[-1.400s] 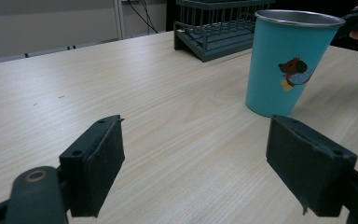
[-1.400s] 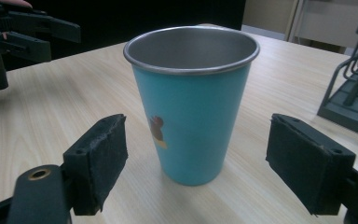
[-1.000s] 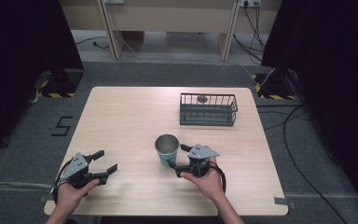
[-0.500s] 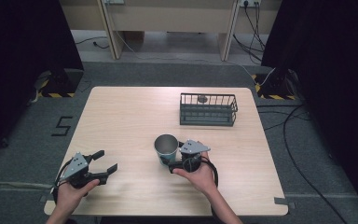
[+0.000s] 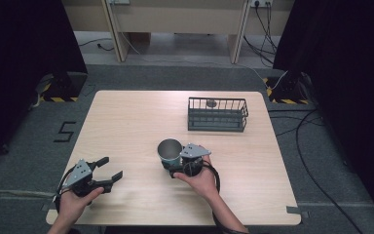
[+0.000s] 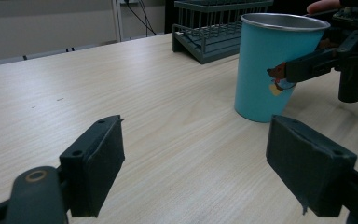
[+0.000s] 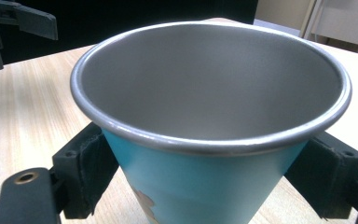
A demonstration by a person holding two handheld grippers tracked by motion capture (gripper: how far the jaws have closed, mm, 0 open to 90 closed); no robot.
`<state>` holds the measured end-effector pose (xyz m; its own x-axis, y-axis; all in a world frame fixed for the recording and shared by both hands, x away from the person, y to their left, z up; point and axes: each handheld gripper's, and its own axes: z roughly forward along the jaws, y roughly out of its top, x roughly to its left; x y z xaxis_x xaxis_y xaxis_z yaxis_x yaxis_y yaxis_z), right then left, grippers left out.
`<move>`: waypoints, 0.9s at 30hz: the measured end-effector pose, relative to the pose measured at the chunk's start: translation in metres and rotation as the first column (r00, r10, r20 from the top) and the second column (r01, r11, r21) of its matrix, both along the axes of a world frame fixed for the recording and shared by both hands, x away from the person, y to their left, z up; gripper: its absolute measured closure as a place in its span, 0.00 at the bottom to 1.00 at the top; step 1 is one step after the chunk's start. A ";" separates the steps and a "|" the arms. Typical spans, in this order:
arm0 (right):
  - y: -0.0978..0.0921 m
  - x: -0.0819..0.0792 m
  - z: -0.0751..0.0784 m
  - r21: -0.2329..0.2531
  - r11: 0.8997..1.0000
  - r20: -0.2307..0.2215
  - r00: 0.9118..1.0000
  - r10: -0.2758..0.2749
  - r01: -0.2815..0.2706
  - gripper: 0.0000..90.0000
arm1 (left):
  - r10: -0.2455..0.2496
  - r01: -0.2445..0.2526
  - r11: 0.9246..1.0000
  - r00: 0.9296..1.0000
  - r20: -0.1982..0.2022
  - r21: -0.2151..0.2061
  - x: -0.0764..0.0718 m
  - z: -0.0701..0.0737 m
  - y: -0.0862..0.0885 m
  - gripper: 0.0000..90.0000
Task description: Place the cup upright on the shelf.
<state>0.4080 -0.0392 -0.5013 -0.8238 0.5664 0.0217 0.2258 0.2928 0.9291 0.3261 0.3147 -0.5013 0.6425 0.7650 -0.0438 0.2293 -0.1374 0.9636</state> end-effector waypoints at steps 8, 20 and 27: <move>0.002 -0.001 -0.001 0.033 0.999 -0.012 1.000 0.009 -0.009 0.19 | 0.000 0.000 1.000 1.000 0.001 -0.003 0.000 0.000 0.000 0.21; -0.002 -0.003 0.010 0.059 0.998 0.014 1.000 -0.009 0.008 0.19 | 0.001 0.000 1.000 1.000 0.002 -0.002 0.000 0.000 0.000 0.21; -0.005 -0.002 0.016 0.069 0.997 0.031 0.999 -0.026 0.024 0.19 | 0.000 0.000 1.000 1.000 0.003 -0.004 0.000 0.000 0.000 0.21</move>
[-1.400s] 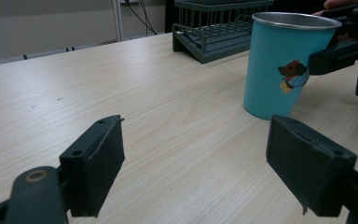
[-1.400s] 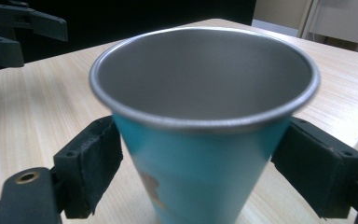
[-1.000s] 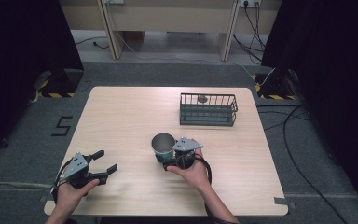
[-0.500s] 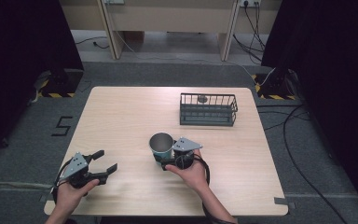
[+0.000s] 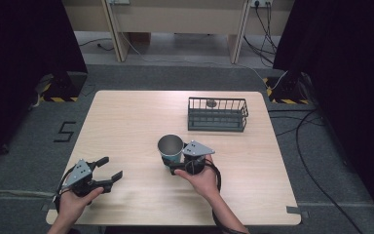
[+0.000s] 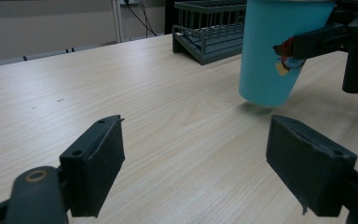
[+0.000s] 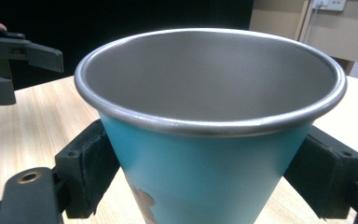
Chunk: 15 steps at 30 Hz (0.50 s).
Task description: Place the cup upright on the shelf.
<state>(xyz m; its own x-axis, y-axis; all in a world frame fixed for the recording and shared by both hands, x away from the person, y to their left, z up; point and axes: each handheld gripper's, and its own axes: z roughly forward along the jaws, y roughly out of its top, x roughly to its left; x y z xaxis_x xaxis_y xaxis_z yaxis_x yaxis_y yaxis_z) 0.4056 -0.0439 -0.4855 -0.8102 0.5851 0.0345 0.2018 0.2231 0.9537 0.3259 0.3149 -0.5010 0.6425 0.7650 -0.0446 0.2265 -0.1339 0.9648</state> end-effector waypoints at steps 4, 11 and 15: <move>-0.002 0.001 0.002 0.003 1.000 0.008 1.000 -0.007 0.007 0.19 | 0.000 0.000 1.000 1.000 0.000 0.000 0.000 0.000 0.000 0.21; -0.007 0.003 0.008 0.017 0.999 0.020 0.999 -0.028 0.028 0.19 | 0.001 -0.001 1.000 1.000 0.000 0.001 0.000 0.000 0.000 0.21; -0.009 0.004 0.011 0.023 0.999 0.025 0.999 -0.036 0.035 0.19 | 0.001 -0.001 1.000 1.000 -0.001 0.001 0.000 0.000 0.000 0.21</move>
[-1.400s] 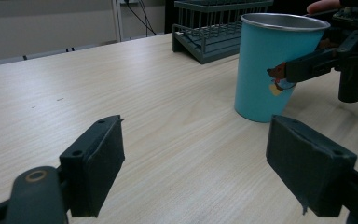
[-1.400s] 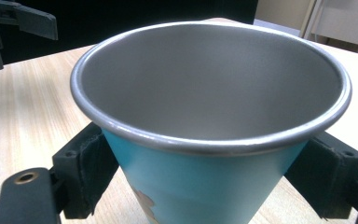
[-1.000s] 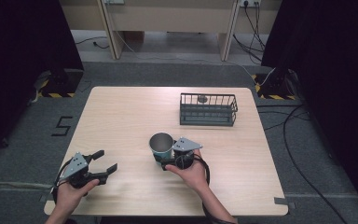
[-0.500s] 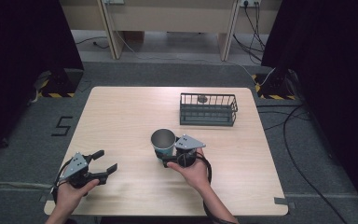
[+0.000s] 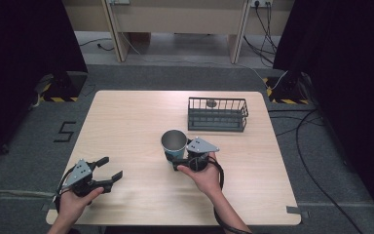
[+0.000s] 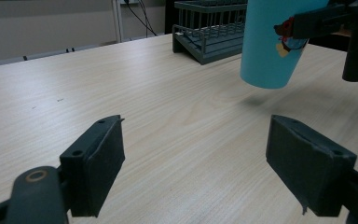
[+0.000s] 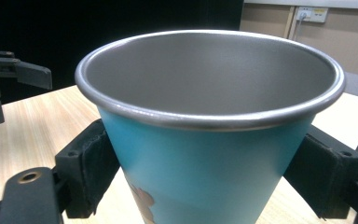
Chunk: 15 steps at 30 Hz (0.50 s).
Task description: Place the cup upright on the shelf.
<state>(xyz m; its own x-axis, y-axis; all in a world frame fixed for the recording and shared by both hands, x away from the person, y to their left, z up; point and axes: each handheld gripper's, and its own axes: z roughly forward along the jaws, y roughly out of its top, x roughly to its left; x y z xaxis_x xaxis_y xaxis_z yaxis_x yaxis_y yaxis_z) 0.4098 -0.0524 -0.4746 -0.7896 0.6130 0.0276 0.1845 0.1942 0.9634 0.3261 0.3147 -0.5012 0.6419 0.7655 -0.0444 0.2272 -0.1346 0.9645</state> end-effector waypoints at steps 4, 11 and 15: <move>-0.001 0.001 0.002 0.004 1.000 0.006 1.000 -0.004 0.004 0.19 | 0.000 0.000 1.000 1.000 -0.001 -0.001 0.000 0.000 0.000 0.21; -0.006 0.005 0.005 0.012 1.000 0.008 1.000 -0.025 0.025 0.19 | 0.000 0.000 1.000 1.000 0.000 0.001 0.000 0.000 0.000 0.21; -0.009 0.006 0.008 0.016 0.999 0.011 0.999 -0.037 0.037 0.19 | -0.001 0.001 1.000 1.000 0.000 0.002 0.000 0.000 0.000 0.21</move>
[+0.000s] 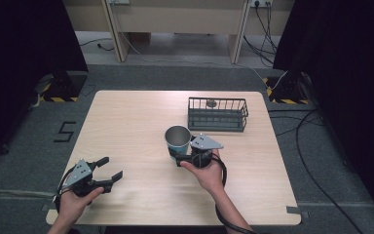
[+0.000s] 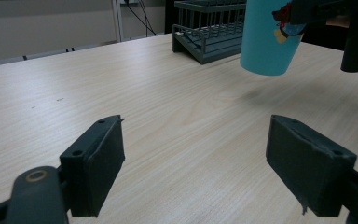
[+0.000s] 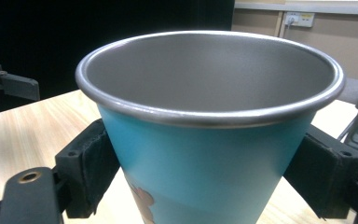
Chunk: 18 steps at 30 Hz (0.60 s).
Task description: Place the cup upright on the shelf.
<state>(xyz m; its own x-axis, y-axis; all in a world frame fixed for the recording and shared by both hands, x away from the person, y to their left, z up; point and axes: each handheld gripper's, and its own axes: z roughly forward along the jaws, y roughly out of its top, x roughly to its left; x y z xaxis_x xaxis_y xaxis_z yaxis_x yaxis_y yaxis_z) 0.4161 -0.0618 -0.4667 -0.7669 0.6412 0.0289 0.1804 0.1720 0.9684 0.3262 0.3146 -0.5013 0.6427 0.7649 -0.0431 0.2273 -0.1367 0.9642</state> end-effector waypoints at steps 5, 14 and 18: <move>-0.003 0.003 0.003 -0.002 1.000 0.008 1.000 -0.010 0.010 0.19 | 0.001 -0.001 1.000 1.000 0.000 -0.002 0.000 0.000 0.000 0.21; -0.006 0.006 0.008 0.003 1.000 0.016 1.000 -0.027 0.027 0.20 | 0.001 -0.001 1.000 1.000 0.000 -0.003 0.000 0.000 0.000 0.21; -0.008 0.008 0.009 0.007 0.999 0.017 0.999 -0.035 0.035 0.20 | 0.001 -0.001 1.000 1.000 -0.001 -0.003 0.000 0.000 0.000 0.21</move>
<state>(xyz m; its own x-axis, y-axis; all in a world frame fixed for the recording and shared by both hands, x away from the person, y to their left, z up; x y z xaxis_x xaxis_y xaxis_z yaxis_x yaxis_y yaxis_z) 0.4240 -0.0697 -0.4575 -0.7442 0.6676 0.0203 0.1693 0.1592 0.9726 0.3261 0.3148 -0.5012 0.6420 0.7653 -0.0460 0.2280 -0.1333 0.9645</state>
